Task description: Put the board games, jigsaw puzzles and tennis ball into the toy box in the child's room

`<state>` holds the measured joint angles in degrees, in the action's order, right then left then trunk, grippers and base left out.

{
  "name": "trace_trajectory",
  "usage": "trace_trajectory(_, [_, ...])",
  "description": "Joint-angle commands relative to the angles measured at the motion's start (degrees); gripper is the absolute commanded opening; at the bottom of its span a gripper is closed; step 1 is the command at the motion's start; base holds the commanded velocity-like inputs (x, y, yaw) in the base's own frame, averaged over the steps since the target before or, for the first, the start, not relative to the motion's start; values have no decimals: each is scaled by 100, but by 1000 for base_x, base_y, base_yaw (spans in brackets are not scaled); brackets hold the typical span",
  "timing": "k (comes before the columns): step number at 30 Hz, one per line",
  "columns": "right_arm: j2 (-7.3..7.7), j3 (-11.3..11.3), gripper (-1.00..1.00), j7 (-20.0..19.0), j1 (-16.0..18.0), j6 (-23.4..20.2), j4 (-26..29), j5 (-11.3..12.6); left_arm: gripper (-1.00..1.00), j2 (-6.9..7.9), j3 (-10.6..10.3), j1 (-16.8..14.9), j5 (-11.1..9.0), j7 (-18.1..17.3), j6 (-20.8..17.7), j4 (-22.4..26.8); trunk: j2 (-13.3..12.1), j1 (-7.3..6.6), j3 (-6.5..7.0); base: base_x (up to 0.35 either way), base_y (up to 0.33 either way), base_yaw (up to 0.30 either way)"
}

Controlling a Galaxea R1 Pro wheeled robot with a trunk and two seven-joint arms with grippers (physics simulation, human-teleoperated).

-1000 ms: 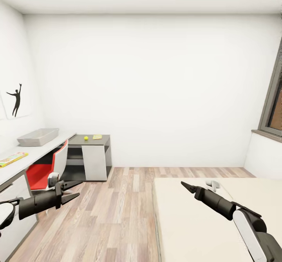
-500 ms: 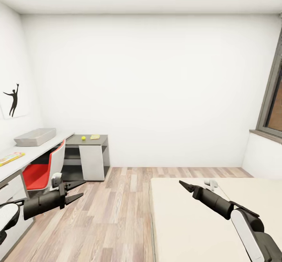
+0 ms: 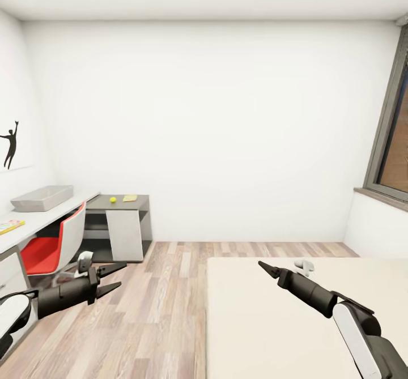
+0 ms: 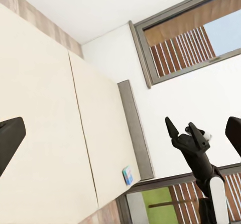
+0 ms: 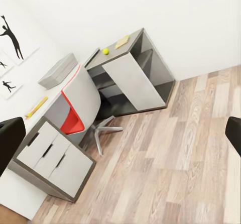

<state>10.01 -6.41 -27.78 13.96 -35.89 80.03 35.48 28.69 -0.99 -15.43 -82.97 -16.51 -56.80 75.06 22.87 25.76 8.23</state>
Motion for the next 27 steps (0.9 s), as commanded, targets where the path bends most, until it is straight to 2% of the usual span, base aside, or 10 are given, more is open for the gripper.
trace_trajectory(1, [-3,-7,100,-8,2,-41,0,29,100,3,-6,-3,36,-39,-6,-2,5,2,-3,0,-296,0])
trace_trajectory(27, [-8,-13,100,-8,0,-41,4,29,100,-4,-6,-3,35,-17,-6,0,5,2,-3,0,-299,0])
